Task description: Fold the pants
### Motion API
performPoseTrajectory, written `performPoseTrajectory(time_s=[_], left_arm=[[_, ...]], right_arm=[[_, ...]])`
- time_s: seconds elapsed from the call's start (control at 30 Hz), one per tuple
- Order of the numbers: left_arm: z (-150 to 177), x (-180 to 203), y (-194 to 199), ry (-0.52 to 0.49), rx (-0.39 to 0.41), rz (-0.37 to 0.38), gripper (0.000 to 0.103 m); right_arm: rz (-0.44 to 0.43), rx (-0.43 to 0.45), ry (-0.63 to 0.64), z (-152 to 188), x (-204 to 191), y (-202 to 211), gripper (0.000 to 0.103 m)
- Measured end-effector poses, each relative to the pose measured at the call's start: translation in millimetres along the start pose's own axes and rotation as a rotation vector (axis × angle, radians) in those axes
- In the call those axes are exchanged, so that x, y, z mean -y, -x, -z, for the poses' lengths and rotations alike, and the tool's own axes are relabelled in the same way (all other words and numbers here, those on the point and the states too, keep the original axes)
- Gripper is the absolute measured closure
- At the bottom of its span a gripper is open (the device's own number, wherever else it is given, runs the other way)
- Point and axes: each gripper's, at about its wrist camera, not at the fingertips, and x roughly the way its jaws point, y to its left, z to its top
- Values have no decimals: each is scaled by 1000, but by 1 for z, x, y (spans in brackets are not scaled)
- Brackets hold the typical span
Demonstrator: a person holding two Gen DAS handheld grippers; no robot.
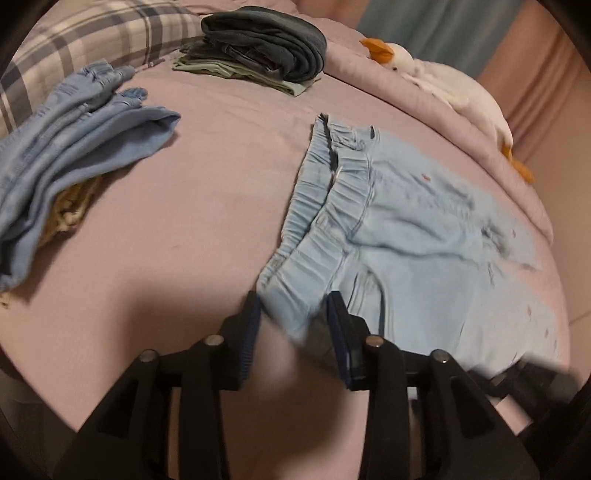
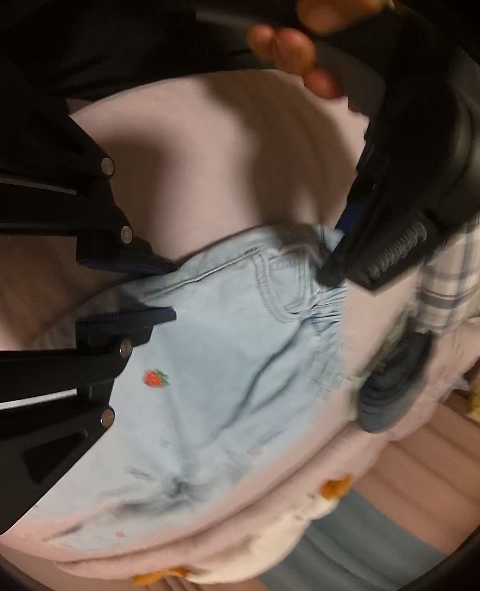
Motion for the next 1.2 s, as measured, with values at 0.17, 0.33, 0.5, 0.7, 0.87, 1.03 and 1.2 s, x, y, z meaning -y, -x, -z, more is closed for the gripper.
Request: performPoseTrajectory(time_s=[0.17, 0.33, 0.5, 0.7, 0.87, 1.03, 1.2], left_arm=[[-19, 5, 35, -59, 132, -44, 49], [-29, 60, -4, -229, 75, 91, 47], [1, 73, -52, -367, -39, 35, 46], [-34, 68, -47, -426, -85, 107, 40], [-97, 93, -67, -520, 31, 29, 28], [-165, 101, -108, -595, 0, 38, 28], [-204, 96, -143, -671, -141, 130, 28]], right_arm=[[-185, 109, -220, 13, 50, 51, 49], [-67, 70, -424, 34, 104, 36, 42], [-89, -75, -411, 75, 95, 6, 42], [-202, -115, -380, 100, 123, 33, 42], [-93, 4, -489, 79, 219, 29, 40], [-14, 4, -467, 41, 289, -3, 39], [-35, -85, -407, 2, 338, -59, 39]])
